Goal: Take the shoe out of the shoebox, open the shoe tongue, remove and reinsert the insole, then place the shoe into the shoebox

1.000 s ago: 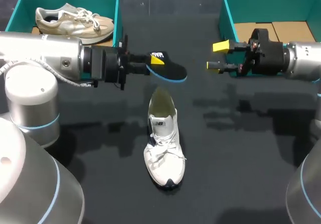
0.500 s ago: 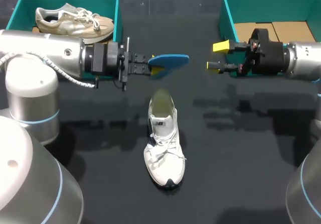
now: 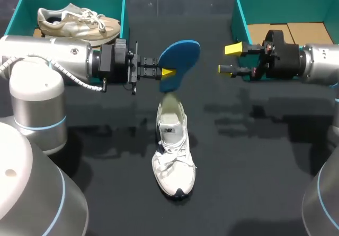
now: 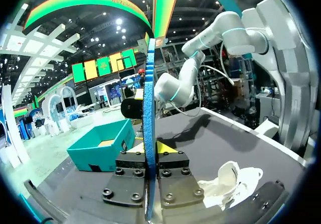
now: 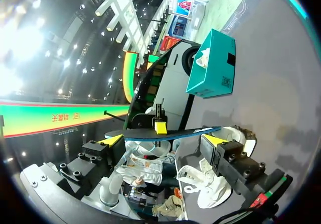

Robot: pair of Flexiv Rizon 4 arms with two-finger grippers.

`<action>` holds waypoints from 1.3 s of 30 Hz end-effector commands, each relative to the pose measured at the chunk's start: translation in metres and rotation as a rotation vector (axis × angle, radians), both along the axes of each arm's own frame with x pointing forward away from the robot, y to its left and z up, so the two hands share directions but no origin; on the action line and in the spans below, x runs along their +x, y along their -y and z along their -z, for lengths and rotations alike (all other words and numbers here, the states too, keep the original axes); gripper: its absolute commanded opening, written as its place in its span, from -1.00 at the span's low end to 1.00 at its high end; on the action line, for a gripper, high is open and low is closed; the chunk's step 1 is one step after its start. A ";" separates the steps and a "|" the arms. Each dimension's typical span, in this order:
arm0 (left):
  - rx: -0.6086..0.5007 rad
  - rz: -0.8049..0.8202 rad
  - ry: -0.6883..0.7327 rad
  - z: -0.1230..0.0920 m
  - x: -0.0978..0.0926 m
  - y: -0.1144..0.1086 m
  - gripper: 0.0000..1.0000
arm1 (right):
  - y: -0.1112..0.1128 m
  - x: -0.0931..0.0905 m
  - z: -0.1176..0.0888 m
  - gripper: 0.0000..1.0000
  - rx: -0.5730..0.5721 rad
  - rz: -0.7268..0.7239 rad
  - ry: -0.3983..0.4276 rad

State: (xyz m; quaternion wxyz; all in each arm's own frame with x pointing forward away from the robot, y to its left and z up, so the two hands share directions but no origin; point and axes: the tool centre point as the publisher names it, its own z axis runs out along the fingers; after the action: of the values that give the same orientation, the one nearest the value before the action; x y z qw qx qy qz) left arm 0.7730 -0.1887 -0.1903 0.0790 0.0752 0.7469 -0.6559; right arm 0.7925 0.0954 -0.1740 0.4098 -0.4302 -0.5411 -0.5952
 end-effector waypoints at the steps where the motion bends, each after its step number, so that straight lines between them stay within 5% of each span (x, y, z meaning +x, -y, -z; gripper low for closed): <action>1: -0.032 0.012 -0.016 0.007 0.002 0.000 -1.00 | 0.000 -0.001 0.000 1.00 -0.002 0.001 -0.001; 16: -0.014 0.016 -0.034 0.009 0.004 0.004 -1.00 | 0.000 -0.001 0.000 1.00 -0.002 0.001 -0.001; 39: -0.187 -0.055 -0.818 -0.038 0.000 0.010 -1.00 | 0.000 -0.001 0.000 1.00 -0.002 0.001 -0.001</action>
State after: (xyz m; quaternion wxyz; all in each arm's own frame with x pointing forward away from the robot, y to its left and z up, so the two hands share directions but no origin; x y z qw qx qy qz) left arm 0.7712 -0.1988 -0.1552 -0.1749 -0.1895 0.6651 -0.7008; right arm 0.7925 0.0953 -0.1740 0.4097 -0.4302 -0.5411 -0.5952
